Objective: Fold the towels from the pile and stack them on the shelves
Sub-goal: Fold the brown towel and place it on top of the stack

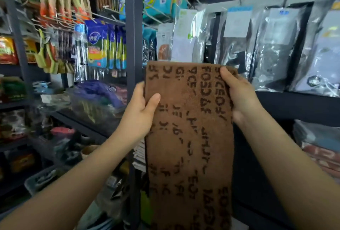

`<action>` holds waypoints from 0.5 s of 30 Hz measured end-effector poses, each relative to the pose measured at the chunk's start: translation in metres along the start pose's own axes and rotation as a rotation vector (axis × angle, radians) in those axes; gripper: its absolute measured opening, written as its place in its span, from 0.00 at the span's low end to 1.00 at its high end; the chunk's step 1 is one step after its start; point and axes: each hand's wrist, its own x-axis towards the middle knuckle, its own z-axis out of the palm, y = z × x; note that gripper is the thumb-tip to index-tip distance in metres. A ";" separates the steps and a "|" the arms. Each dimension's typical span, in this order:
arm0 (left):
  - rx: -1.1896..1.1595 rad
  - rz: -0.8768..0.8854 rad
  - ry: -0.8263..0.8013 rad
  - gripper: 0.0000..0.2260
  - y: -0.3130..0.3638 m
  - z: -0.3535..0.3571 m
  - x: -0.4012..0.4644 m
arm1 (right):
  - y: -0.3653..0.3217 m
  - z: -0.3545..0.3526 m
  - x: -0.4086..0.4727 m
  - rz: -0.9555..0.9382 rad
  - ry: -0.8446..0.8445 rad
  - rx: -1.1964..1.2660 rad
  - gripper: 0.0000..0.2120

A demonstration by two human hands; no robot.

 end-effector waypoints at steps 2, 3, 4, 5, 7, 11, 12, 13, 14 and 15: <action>0.121 0.066 0.009 0.09 0.014 0.006 0.034 | -0.008 -0.005 0.023 0.082 0.075 0.044 0.10; 0.177 0.081 -0.007 0.10 0.021 0.011 0.053 | -0.011 -0.009 0.037 0.095 0.104 0.073 0.11; 0.229 0.085 -0.023 0.11 0.027 0.017 0.073 | -0.014 -0.012 0.049 0.088 0.129 0.097 0.10; 0.296 0.086 -0.034 0.11 0.033 0.024 0.093 | -0.016 -0.016 0.063 0.069 0.155 0.100 0.11; 0.497 0.072 -0.030 0.12 0.039 0.041 0.131 | -0.014 -0.023 0.088 0.040 0.213 0.057 0.12; 0.790 0.085 -0.125 0.13 0.011 0.067 0.184 | 0.007 -0.041 0.130 0.045 0.309 -0.046 0.09; 0.807 0.069 -0.164 0.13 -0.001 0.071 0.191 | 0.015 -0.045 0.138 0.062 0.333 -0.064 0.09; 0.819 0.045 -0.205 0.13 -0.015 0.074 0.197 | 0.023 -0.049 0.144 0.087 0.343 -0.101 0.09; 0.838 0.012 -0.252 0.13 -0.028 0.077 0.201 | 0.031 -0.052 0.147 0.119 0.344 -0.135 0.09; 0.871 -0.028 -0.303 0.14 -0.041 0.080 0.203 | 0.038 -0.055 0.148 0.160 0.341 -0.177 0.10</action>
